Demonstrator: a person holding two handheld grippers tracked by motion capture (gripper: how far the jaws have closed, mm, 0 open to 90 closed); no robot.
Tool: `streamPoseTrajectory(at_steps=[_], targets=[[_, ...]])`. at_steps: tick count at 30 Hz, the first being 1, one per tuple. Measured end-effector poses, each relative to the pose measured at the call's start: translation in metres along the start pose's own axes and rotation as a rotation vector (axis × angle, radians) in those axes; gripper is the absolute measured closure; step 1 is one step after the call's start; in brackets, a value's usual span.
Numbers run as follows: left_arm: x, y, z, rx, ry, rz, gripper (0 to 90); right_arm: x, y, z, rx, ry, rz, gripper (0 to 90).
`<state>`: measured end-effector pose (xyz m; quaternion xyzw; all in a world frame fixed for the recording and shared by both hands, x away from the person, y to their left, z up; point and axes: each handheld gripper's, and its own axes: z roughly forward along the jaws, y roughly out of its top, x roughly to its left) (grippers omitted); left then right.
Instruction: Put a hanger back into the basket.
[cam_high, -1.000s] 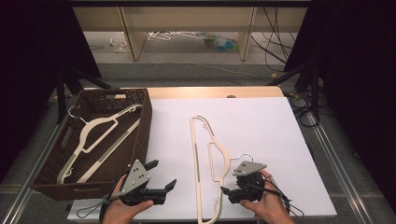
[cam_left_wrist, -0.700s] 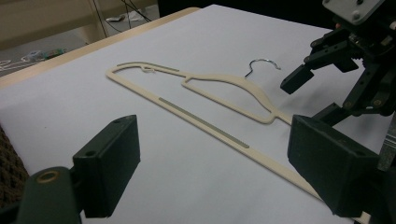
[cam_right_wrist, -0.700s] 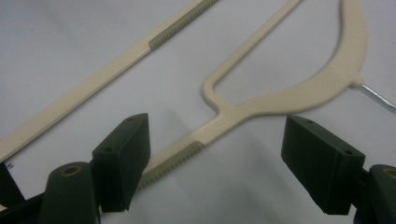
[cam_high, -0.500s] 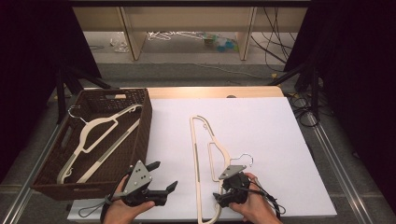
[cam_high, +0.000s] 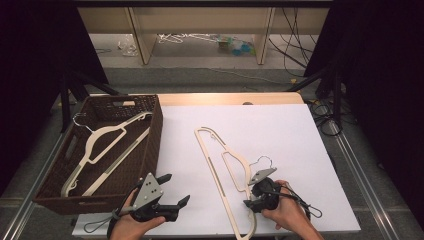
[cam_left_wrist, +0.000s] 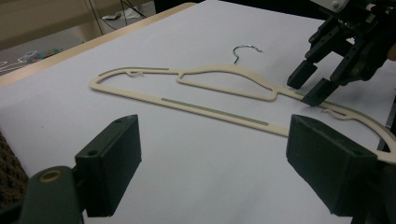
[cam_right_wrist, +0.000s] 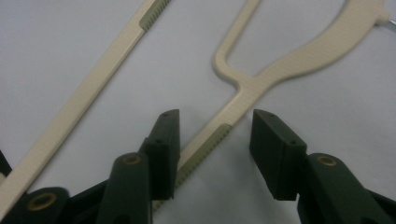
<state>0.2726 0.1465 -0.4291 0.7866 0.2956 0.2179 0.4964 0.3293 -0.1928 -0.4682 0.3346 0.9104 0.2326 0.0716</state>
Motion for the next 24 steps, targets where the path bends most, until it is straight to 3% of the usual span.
streamPoseTrajectory(at_steps=[6, 10, 14, 17, 19, 21, 24], targets=[[-0.0021, -0.0006, 0.0008, 0.007, -0.010, 0.004, 18.7, -0.0106, 0.0005, -0.0025, 0.024, 0.019, 0.047, 61.3], [-0.0027, -0.0008, 0.0010, 0.013, -0.015, 0.011, 19.0, -0.0092, 0.0027, -0.0037, 0.059, 0.015, 0.084, 56.0], [-0.0033, -0.0016, 0.0019, 0.014, -0.023, 0.008, 19.3, -0.0057, 0.0046, -0.0041, 0.097, -0.010, 0.070, 55.9], [-0.0031, -0.0016, 0.0018, 0.024, -0.023, 0.030, 19.4, -0.0045, 0.0068, -0.0034, 0.121, -0.017, 0.074, 56.2], [-0.0034, -0.0017, 0.0019, 0.026, -0.024, 0.033, 19.4, -0.0050, 0.0082, -0.0026, 0.137, -0.022, 0.030, 58.0], [-0.0046, -0.0022, 0.0019, 0.026, -0.024, 0.024, 19.5, -0.0080, 0.0084, -0.0032, 0.141, -0.020, 0.020, 64.8], [-0.0047, -0.0023, 0.0013, 0.025, -0.024, 0.022, 19.6, -0.0114, 0.0077, -0.0042, 0.137, -0.004, 0.001, 66.2]])
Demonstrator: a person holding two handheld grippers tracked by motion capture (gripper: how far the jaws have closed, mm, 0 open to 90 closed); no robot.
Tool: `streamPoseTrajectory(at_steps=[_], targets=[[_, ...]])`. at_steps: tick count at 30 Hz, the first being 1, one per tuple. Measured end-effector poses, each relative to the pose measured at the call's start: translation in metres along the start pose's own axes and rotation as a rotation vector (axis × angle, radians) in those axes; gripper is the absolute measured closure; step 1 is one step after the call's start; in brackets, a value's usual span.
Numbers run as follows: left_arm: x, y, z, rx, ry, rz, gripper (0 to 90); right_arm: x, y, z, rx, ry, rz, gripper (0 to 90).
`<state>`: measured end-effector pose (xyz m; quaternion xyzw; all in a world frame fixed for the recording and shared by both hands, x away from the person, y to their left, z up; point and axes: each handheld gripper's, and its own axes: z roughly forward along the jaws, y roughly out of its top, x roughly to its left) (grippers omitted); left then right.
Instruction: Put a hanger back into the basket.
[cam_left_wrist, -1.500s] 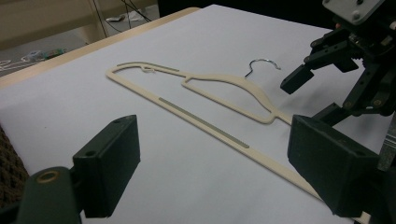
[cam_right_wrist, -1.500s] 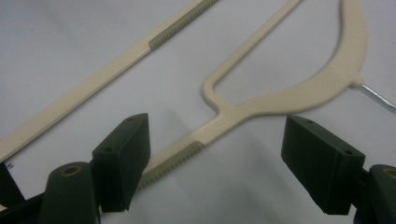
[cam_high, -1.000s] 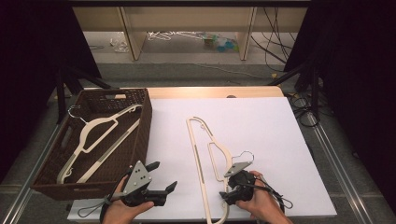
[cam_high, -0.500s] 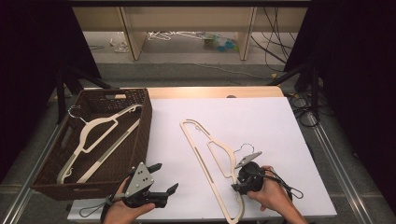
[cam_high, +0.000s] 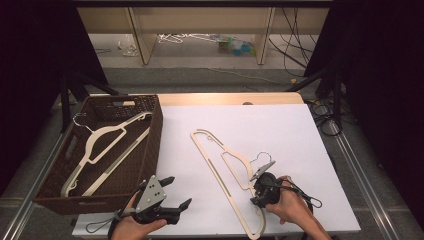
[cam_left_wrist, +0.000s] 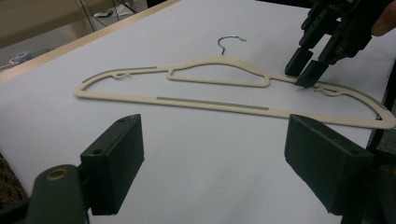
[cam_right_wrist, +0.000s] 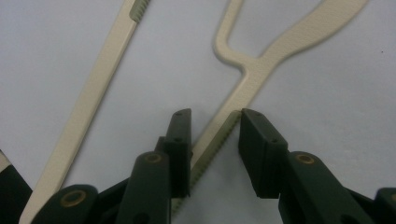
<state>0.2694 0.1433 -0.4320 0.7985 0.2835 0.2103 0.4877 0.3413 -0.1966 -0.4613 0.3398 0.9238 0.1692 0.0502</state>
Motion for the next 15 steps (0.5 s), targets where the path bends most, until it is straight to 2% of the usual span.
streamPoseTrajectory(at_steps=[3, 5, 9, 11, 12, 15], targets=[[0.001, 0.000, -0.001, 0.003, 0.001, 0.006, 19.8, -0.004, -0.001, -0.001, 0.002, 0.009, -0.012, 70.2], [0.002, -0.001, -0.002, 0.004, 0.003, 0.016, 19.9, -0.013, -0.004, -0.003, 0.003, 0.012, -0.018, 73.9], [0.001, -0.001, 0.000, 0.008, 0.002, 0.006, 20.1, -0.032, -0.013, -0.006, -0.013, 0.041, -0.009, 78.6], [0.000, -0.001, 0.001, 0.011, -0.005, 0.014, 20.1, -0.034, -0.014, -0.007, -0.017, 0.057, -0.022, 78.7], [0.000, -0.001, 0.001, 0.010, -0.007, 0.008, 20.2, -0.034, -0.014, -0.006, -0.017, 0.056, -0.023, 78.7], [-0.001, -0.001, 0.001, 0.020, -0.005, 0.023, 20.2, -0.034, -0.014, -0.006, -0.018, 0.053, -0.020, 78.3]])
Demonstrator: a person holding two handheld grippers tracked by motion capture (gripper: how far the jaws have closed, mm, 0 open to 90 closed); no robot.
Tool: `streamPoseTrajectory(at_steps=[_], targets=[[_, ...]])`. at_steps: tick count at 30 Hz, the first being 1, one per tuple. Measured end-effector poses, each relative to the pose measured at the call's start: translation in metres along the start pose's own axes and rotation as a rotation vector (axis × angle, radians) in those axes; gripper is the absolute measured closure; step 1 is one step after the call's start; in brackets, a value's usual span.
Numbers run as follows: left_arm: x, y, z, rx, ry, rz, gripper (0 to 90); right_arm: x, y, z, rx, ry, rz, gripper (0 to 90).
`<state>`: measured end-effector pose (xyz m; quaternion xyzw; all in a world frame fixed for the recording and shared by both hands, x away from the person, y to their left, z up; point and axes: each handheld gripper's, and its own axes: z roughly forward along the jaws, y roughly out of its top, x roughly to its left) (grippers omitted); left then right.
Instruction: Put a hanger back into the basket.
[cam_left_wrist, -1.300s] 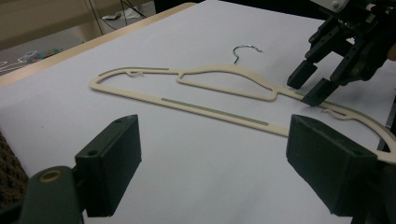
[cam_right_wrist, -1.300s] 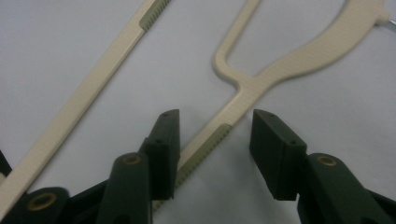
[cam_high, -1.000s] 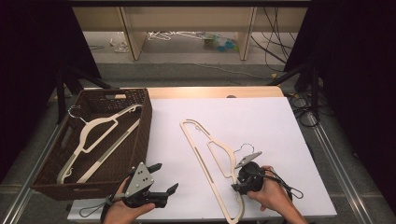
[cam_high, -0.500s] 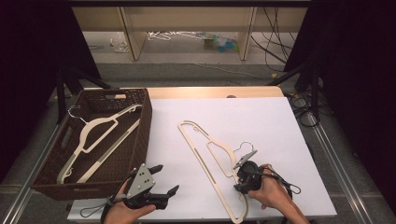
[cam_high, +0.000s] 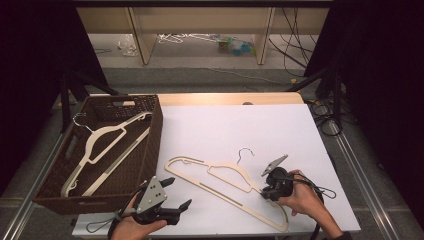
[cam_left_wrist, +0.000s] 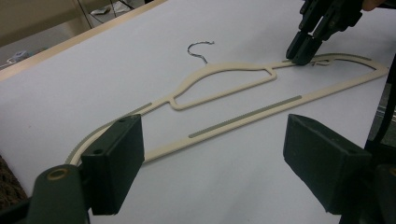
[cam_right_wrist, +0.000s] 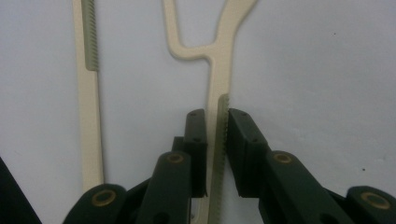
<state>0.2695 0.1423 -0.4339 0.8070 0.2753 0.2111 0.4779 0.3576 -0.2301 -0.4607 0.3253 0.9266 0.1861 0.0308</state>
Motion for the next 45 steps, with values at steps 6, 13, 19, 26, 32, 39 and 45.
streamPoseTrajectory(at_steps=[6, 13, 19, 26, 32, 39, 45], targets=[[0.000, 0.000, 0.001, 0.001, -0.006, -0.004, 20.2, 0.002, 0.002, 0.001, 0.006, -0.014, 0.019, 75.2], [-0.002, 0.000, 0.002, 0.010, -0.003, 0.002, 20.3, 0.004, 0.006, 0.002, 0.028, -0.026, 0.063, 74.4], [-0.001, 0.000, 0.002, 0.009, 0.001, 0.003, 20.3, 0.006, 0.005, 0.003, 0.028, -0.041, 0.044, 75.1], [0.000, 0.000, 0.004, 0.012, 0.001, 0.004, 20.3, 0.003, 0.003, 0.002, 0.011, -0.021, 0.023, 79.2], [0.001, 0.003, 0.017, 0.023, -0.004, 0.009, 20.4, 0.001, 0.004, -0.001, 0.000, -0.020, -0.002, 79.4], [0.010, 0.016, 0.053, 0.052, -0.017, -0.018, 21.1, 0.004, 0.005, -0.010, -0.006, -0.046, -0.040, 79.4], [0.020, 0.030, 0.094, 0.092, -0.007, -0.012, 24.2, 0.008, 0.006, -0.020, -0.016, -0.059, -0.064, 79.3]])
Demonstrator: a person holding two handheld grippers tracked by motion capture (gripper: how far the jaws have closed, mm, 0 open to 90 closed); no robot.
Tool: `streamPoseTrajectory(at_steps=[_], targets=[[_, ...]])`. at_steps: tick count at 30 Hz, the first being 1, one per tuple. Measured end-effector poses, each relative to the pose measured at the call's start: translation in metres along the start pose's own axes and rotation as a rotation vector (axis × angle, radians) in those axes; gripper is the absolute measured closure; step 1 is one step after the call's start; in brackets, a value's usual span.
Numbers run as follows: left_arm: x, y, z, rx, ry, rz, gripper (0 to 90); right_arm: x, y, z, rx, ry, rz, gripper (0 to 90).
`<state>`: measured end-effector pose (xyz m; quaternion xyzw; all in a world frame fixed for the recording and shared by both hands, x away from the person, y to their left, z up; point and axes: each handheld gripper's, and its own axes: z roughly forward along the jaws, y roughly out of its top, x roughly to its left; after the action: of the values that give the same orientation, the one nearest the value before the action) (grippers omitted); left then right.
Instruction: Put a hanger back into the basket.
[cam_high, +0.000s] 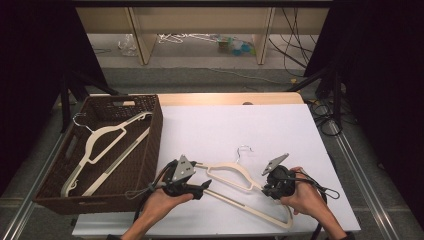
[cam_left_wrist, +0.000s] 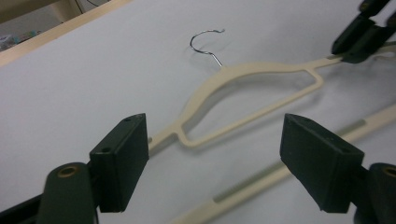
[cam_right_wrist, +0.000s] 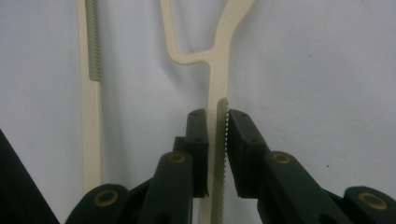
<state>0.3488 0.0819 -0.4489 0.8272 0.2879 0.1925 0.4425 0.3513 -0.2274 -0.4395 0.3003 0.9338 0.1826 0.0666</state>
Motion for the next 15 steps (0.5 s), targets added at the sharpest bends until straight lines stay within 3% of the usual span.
streamPoseTrajectory(at_steps=[4, 10, 15], targets=[[0.008, 0.002, 0.023, 0.072, 0.003, 0.038, 24.6, 0.003, 0.001, -0.005, -0.003, -0.008, -0.004, 79.3], [0.012, 0.005, 0.045, 0.091, 0.036, 0.076, 25.2, 0.005, 0.002, -0.009, -0.009, -0.015, -0.016, 79.3], [0.012, 0.008, 0.064, 0.133, 0.022, 0.079, 25.3, 0.007, 0.003, -0.011, -0.010, -0.020, -0.025, 79.2]])
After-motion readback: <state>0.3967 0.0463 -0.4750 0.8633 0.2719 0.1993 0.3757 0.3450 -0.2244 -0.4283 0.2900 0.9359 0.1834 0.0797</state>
